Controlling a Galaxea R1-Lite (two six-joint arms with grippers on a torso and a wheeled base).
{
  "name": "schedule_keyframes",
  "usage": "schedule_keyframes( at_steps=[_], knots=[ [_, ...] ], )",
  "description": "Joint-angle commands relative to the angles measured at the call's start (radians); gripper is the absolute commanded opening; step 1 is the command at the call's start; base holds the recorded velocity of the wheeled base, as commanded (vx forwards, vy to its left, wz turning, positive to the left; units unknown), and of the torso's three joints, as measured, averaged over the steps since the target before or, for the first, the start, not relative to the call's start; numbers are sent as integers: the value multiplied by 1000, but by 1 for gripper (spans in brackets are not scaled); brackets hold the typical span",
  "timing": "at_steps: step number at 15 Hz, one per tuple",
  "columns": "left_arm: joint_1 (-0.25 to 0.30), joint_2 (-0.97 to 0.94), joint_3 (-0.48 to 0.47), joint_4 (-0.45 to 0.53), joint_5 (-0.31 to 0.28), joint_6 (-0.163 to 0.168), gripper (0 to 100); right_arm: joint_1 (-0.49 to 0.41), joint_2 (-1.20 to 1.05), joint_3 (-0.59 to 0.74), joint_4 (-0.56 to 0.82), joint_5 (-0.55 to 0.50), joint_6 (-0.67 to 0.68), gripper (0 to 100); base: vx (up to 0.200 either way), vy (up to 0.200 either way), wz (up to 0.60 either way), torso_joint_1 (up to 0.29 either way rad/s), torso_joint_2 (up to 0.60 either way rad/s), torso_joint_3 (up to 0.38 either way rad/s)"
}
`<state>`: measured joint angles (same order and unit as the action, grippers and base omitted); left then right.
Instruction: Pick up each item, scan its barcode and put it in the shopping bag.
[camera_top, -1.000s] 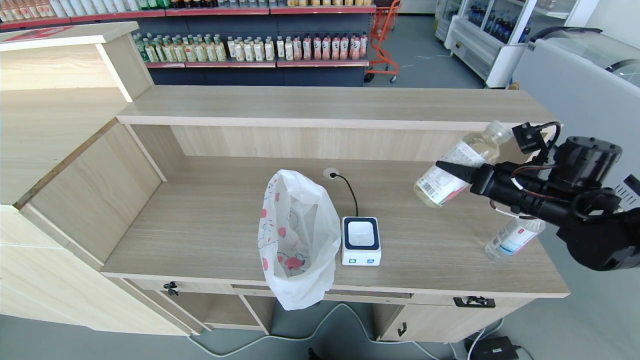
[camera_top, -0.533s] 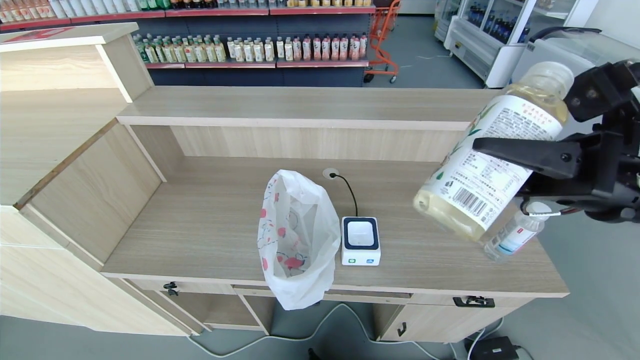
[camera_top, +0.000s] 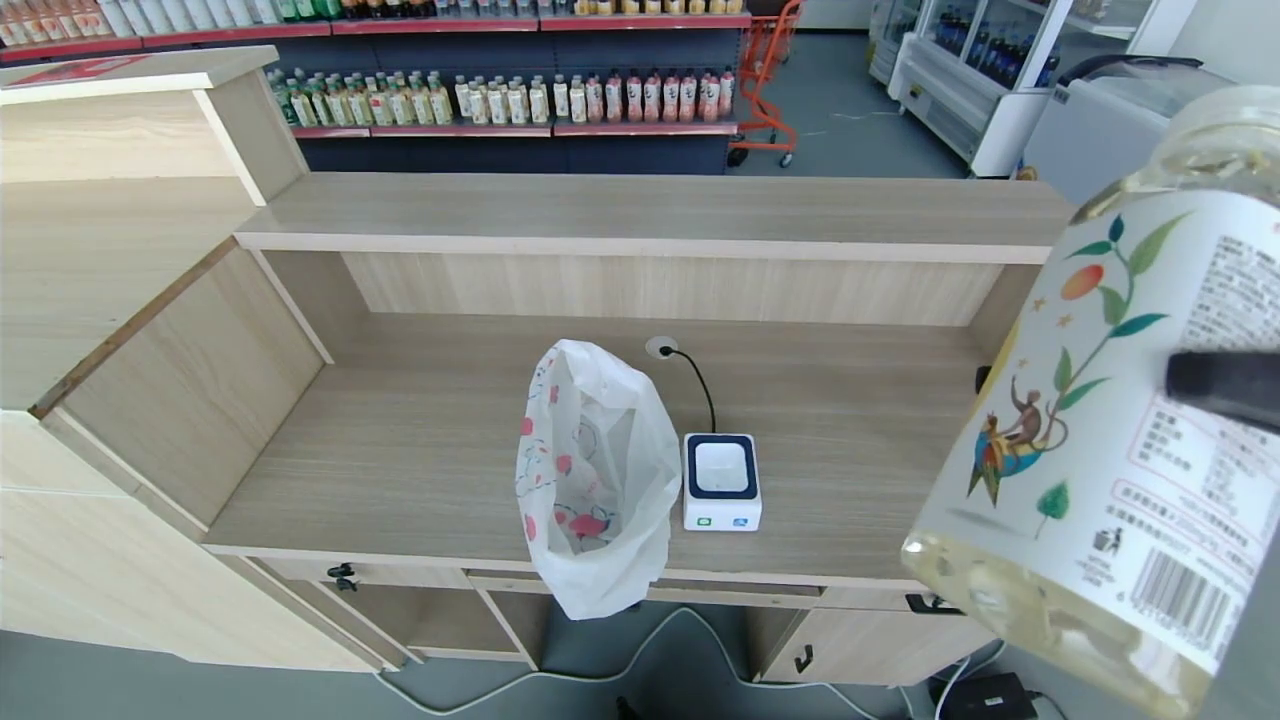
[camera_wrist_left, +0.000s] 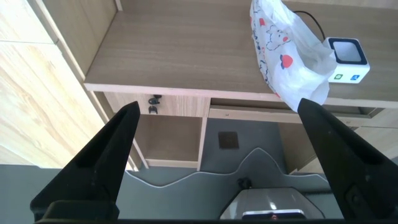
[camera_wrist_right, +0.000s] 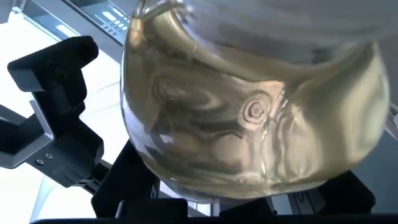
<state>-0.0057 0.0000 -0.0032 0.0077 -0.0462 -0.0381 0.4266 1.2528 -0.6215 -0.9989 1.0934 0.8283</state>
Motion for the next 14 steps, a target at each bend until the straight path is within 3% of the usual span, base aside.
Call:
schedule_keyframes(
  at_steps=[1,14],
  knots=[
    [0,0,0,0,0,0,100,3,-29,16,2,0,-1,0,0,0,0,0,0,0],
    [0,0,0,0,0,0,100,-3,-46,45,5,17,-38,0,0,0,0,0,0,0]
  ],
)
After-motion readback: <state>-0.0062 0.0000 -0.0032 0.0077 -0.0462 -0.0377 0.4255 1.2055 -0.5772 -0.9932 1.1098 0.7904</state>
